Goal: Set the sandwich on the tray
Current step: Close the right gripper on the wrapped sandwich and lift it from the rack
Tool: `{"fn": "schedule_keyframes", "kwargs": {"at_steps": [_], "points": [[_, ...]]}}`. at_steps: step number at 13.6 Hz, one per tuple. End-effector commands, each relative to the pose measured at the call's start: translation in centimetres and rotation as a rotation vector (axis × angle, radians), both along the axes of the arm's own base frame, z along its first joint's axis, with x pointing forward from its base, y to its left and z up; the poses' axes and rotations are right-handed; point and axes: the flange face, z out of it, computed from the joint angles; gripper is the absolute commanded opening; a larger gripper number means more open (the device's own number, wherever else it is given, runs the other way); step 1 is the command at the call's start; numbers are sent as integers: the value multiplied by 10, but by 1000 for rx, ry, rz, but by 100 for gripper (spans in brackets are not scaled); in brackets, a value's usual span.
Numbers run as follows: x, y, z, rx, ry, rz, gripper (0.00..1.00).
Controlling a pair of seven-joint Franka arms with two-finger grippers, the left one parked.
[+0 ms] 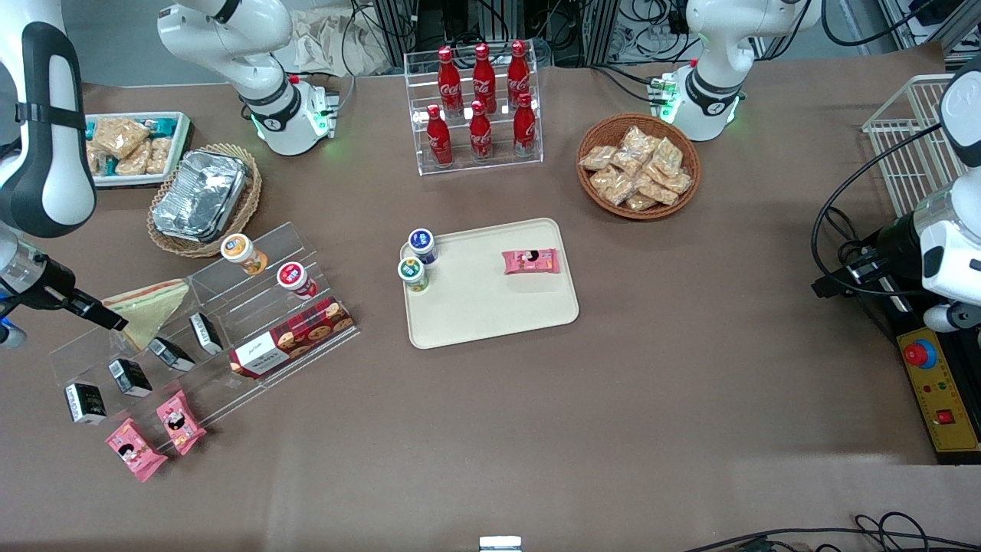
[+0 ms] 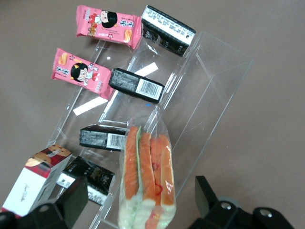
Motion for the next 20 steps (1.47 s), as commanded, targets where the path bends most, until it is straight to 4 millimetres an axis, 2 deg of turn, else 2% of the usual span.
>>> {"fn": "schedule_keyframes", "kwargs": {"at_steps": [1,2,3,4,5,6,7,10,12,15,19,20], "points": [[5,-4,-20,-4,-6,-3,95],[4,-5,-26,-4,1,-5,91],[3,-3,-30,-6,-1,-6,79],[0,-5,-34,-6,2,-8,62],[-1,-5,-36,-3,10,-7,39],[-2,-4,-38,1,22,-2,12],[-3,-4,-37,2,27,0,0],[-3,1,-28,13,39,16,0],[1,7,-5,30,55,38,0],[-4,30,54,83,113,69,0],[-33,76,132,150,177,70,0],[-39,90,144,159,203,36,0]]}}
